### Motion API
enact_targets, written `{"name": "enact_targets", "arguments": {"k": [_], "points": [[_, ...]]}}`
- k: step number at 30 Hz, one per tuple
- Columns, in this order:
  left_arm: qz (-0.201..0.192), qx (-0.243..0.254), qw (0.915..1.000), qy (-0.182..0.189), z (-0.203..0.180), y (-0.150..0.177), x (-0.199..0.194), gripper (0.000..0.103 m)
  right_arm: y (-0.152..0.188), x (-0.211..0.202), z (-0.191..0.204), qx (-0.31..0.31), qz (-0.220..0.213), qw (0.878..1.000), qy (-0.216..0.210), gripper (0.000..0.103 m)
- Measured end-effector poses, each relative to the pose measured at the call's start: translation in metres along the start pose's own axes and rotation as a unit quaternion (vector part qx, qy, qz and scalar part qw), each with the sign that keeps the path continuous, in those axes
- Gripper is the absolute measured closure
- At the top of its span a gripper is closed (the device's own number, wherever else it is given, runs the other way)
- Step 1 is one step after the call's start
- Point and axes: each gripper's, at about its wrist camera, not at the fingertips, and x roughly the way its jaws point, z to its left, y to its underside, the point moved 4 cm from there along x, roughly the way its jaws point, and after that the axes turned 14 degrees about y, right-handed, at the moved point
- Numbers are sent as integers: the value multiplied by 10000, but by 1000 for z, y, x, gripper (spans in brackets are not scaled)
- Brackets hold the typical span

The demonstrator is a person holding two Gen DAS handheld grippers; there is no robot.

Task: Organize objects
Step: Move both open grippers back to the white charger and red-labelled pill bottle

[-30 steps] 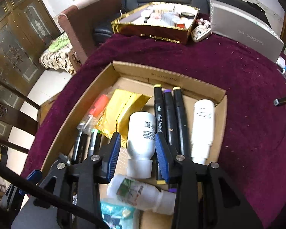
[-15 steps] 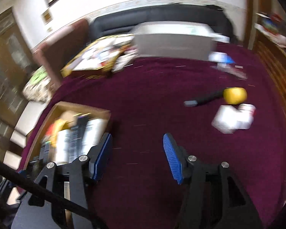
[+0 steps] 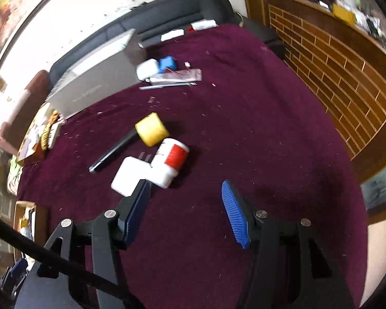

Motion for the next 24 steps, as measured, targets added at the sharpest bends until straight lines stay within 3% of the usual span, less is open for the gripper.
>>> {"name": "enact_targets", "arguments": {"k": [5, 12, 14, 15, 16, 24], "points": [[97, 82, 9999, 55, -16, -23, 36, 42, -7, 29, 6, 178, 168, 9996, -102, 46], [220, 553, 9982, -76, -39, -45, 83, 42, -16, 50, 19, 56, 171, 9998, 64, 46], [283, 684, 9972, -68, -44, -50, 101, 42, -18, 56, 23, 2, 242, 9997, 102, 53], [297, 723, 9969, -66, -46, -52, 106, 42, -18, 60, 23, 8, 304, 9995, 35, 68], [309, 772, 9965, -63, -48, -55, 114, 42, -17, 64, 23, 14, 382, 9993, -30, 71], [372, 1170, 9921, -250, -61, -76, 161, 42, -7, 46, -9, 124, 108, 9997, 169, 71]]}}
